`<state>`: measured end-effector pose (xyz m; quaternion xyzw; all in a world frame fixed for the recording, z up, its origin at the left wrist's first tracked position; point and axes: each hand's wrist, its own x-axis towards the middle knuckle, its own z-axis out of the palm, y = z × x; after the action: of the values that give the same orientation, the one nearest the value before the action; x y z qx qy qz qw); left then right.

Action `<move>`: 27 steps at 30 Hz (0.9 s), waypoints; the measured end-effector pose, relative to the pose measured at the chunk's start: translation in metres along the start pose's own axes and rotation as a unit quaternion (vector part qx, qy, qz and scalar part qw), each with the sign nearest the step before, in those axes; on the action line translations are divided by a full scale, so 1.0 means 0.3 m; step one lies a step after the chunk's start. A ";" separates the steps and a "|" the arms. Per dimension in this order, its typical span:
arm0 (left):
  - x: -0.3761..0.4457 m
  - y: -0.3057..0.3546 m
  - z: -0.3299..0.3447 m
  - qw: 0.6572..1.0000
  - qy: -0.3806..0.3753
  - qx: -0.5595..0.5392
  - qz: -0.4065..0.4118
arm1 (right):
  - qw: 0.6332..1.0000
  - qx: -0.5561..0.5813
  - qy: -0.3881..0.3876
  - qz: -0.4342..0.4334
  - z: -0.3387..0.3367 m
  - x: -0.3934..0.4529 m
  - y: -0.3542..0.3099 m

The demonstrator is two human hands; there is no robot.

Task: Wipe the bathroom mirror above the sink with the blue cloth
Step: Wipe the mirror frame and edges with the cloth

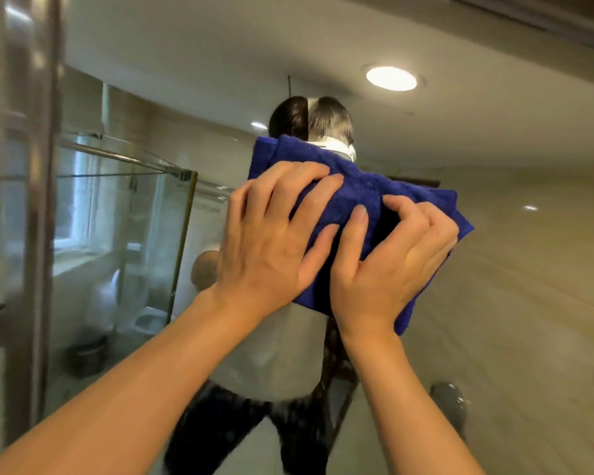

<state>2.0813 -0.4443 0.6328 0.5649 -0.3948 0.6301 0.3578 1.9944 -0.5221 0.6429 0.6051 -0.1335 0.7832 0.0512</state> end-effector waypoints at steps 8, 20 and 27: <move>-0.009 -0.215 -0.073 1.000 0.017 0.009 -0.012 | 0.999 0.037 -0.022 0.009 0.106 -0.044 -0.200; -0.023 -0.561 -0.209 0.997 0.035 0.023 -0.060 | 0.996 0.074 -0.055 -0.009 0.281 -0.111 -0.535; -0.052 -0.564 -0.218 0.997 0.037 0.013 -0.061 | 0.996 0.064 -0.051 -0.025 0.280 -0.140 -0.534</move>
<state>2.2068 -0.3122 0.6297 0.5689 -0.3382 0.6326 0.4022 2.1226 -0.3879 0.6457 0.6494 -0.0699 0.7568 0.0252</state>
